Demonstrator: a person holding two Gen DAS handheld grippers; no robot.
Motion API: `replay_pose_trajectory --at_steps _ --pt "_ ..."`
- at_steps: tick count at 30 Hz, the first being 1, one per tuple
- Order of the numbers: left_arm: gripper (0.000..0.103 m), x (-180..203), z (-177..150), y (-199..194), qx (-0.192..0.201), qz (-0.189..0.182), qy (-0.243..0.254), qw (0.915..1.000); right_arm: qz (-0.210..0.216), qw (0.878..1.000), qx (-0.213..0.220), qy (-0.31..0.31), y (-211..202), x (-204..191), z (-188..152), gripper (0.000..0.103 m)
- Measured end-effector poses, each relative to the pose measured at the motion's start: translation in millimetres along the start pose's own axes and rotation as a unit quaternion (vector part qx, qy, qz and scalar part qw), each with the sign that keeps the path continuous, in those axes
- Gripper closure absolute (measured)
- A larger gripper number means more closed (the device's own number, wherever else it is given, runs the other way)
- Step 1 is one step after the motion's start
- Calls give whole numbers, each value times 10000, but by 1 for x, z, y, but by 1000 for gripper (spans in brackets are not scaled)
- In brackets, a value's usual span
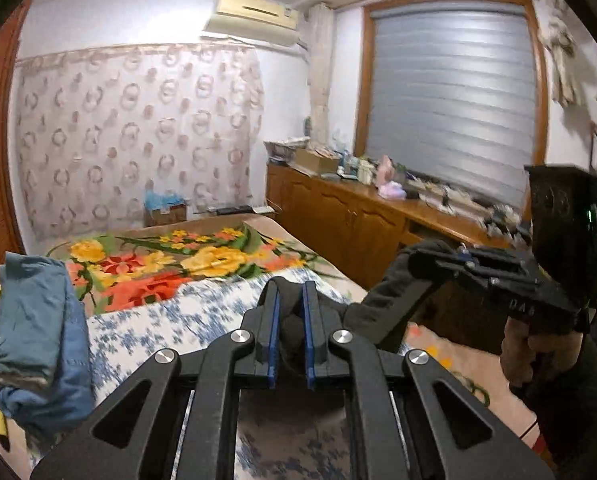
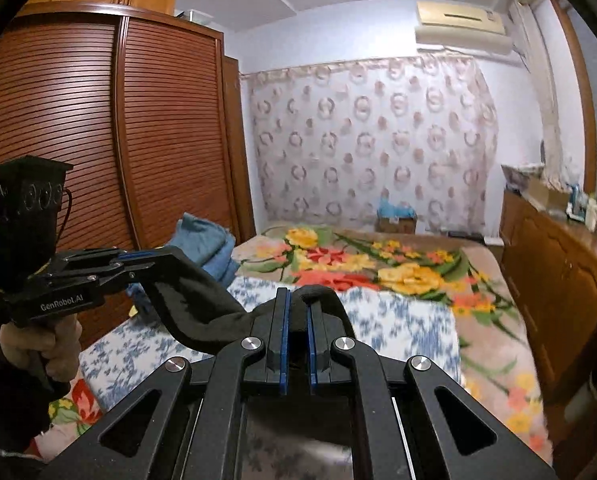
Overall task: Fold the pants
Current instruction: 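Lift the black pants with both grippers and fold them over toward the waistband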
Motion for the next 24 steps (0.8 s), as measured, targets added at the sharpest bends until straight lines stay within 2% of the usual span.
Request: replay_pose_trajectory --at_steps 2,4,10,13,15,17,19,22,24 --pt "92 -17 16 7 75 100 -216 9997 -15 10000 -39 -70 20 4 11 96" --pt "92 -29 31 14 196 406 -162 9988 -44 10000 -48 -75 41 10 24 96" --pt "92 -58 79 19 598 991 -33 9933 -248 9994 162 -194 100 10 65 96" --pt "92 -67 75 16 611 1100 30 9921 -264 9993 170 -205 121 4 67 96" --pt "92 -72 59 17 525 1170 42 9917 -169 9996 75 -192 130 -5 47 96" --pt "92 -82 29 19 281 1163 -87 9928 -36 9998 -120 -184 141 -11 23 96" --pt "92 -94 -13 21 10 1082 -362 9935 124 9991 -396 -111 151 -21 -12 96" --pt "92 -104 -76 26 -453 1150 -543 9908 323 9969 -718 -87 162 -40 -57 96" --pt "92 -102 -99 28 -673 1128 -593 9896 475 9947 -907 -86 168 -53 -83 96"
Point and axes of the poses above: each gripper's, at about its wrist camera, not at the fingertips, and y roughly the way its jaws point, x to its right, z to its top, the point moved 6 cm from there along y, roughly the way its jaws point, and after that the axes turned 8 degrees about -y, right-handed, at the moved point
